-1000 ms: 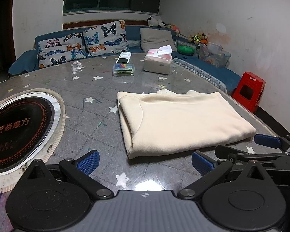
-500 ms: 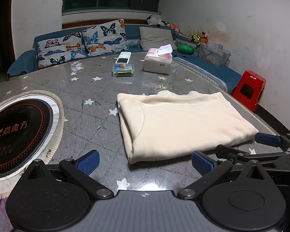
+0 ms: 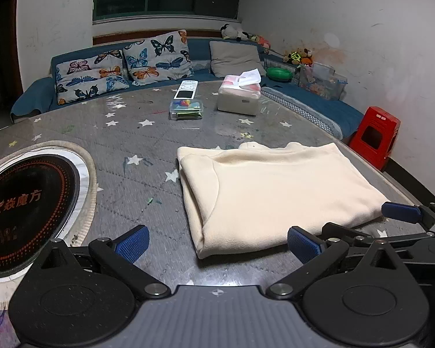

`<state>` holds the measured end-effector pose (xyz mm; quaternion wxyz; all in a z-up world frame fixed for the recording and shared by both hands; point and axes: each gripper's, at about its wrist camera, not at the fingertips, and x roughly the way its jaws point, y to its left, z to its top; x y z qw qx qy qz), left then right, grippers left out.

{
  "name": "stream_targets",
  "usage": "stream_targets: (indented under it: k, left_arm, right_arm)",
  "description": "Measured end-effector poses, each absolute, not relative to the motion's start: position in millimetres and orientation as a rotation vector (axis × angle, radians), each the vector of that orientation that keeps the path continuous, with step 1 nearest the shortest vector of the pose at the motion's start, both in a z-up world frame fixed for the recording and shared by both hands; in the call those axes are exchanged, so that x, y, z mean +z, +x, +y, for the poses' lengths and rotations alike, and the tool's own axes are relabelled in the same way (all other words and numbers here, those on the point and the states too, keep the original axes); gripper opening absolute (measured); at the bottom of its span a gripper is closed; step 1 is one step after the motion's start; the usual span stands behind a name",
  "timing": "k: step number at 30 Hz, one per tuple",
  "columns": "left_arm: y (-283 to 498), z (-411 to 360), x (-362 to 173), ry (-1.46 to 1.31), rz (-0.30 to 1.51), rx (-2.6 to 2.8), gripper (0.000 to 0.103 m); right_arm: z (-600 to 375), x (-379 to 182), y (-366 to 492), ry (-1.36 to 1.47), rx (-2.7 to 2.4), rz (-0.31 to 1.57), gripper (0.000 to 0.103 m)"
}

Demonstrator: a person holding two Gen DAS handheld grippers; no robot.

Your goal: Fold clothes

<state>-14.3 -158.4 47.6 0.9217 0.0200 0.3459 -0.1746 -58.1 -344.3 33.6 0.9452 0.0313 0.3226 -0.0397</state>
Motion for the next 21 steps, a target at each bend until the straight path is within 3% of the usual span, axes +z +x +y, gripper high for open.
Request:
stream_targets:
  k: [21]
  left_arm:
    - [-3.6, -151.3, 49.2, 0.029, 0.711, -0.337, 0.103]
  right_arm:
    - [-340.7, 34.6, -49.6, 0.055, -0.067, 0.658, 0.103]
